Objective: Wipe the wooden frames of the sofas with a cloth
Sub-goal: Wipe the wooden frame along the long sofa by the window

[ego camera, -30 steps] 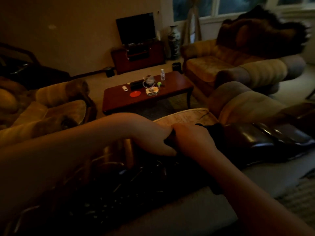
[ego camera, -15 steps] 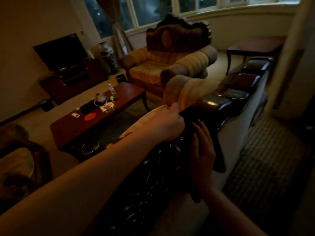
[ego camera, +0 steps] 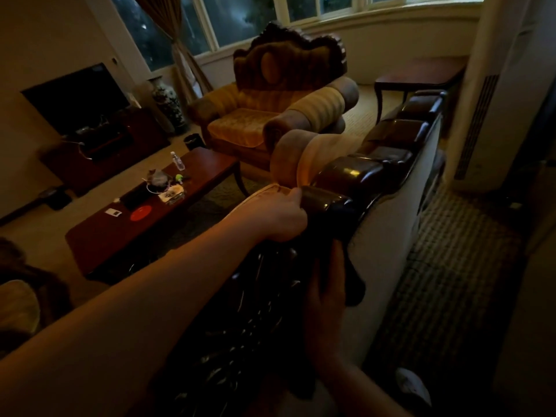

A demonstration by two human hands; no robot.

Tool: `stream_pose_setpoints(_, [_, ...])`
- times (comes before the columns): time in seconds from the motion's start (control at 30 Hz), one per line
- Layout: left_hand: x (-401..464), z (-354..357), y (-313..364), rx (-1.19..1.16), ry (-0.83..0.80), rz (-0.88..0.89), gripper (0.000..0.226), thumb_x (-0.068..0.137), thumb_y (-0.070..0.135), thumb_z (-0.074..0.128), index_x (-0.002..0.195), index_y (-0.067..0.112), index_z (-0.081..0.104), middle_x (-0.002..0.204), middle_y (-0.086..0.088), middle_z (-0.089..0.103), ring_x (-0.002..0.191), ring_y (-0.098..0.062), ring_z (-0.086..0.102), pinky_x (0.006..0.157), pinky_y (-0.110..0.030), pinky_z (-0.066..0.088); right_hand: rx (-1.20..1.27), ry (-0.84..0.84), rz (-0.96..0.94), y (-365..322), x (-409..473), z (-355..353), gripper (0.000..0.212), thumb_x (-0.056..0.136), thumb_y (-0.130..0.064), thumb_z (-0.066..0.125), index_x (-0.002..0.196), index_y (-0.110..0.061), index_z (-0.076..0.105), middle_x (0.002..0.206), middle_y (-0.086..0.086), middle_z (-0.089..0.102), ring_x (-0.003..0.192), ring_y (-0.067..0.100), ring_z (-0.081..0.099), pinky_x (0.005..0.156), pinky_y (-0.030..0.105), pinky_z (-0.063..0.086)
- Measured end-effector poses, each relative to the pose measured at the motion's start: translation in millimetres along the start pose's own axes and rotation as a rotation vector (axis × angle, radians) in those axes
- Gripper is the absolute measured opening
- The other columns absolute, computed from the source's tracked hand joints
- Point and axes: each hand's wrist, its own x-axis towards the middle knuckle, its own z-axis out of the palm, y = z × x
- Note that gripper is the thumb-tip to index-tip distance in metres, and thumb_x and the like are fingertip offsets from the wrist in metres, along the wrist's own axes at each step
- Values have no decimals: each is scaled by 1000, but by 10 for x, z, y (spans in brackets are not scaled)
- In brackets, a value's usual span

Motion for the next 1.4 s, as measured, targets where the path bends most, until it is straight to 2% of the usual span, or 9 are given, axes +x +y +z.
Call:
stream_pose_setpoints(0.17, [17,-1,-13,-34,-10,-6,48,96,29,34,142,19,26,130,-15,46,116,-30,46,94,-41,40,-125,37,7,-14,549,-3,40,93,-5,53,132,-7,49,136,18,42,124,17,41,91,-5,24])
stream_pose_setpoints(0.3, [41,0,-12,-57,-31,-28,47,96,28,35,142,19,25,128,-16,46,111,-30,49,92,-40,42,-113,83,47,-151,1017,0,36,93,-10,54,129,-10,54,122,16,45,96,-2,41,77,-6,29])
stream_pose_setpoints(0.53, [34,21,-23,-74,-16,-11,48,97,28,36,143,21,24,130,-14,44,112,-28,47,90,-38,40,74,35,120,-232,-68,2,36,93,-9,53,119,-34,47,111,-6,51,94,-20,51,72,-1,41])
stream_pose_setpoints(0.63, [27,27,-23,-61,-9,-13,48,97,27,35,144,20,24,132,-15,43,115,-30,46,88,-36,38,-31,66,28,-188,-10,35,36,93,-5,53,123,-23,49,108,1,52,93,-22,48,75,-3,38])
stream_pose_setpoints(0.73, [31,23,-30,-61,-20,-16,48,97,27,36,143,20,24,132,-16,42,115,-31,46,89,-37,38,-192,161,-80,-111,404,102,38,90,-14,51,127,-3,55,108,19,55,94,-8,48,80,-1,33])
stream_pose_setpoints(0.87, [35,14,-32,-61,-30,-19,49,97,26,35,144,18,23,131,-16,43,114,-31,46,88,-37,38,-332,213,-42,14,1371,52,33,91,-18,55,122,-10,62,111,23,55,105,31,52,87,20,32])
stream_pose_setpoints(1.0, [34,18,-33,-73,-26,-21,49,97,26,36,144,19,22,128,-16,45,109,-30,48,84,-36,38,-304,228,87,86,1786,-84,35,94,-16,54,129,-14,56,125,21,46,116,30,46,81,5,22])
stream_pose_setpoints(1.27, [42,19,-32,-77,-17,-30,51,97,25,35,146,20,21,133,-16,42,116,-30,45,86,-35,36,-86,80,97,-73,-104,-9,43,94,-10,51,126,-37,43,127,3,41,101,-12,47,77,-5,35])
stream_pose_setpoints(1.4, [42,12,-33,-84,-11,-22,49,98,24,35,145,19,23,131,-15,42,108,-26,45,85,-35,35,-101,65,138,2,-219,-64,47,89,0,57,124,-30,46,115,9,50,99,5,53,76,-2,38])
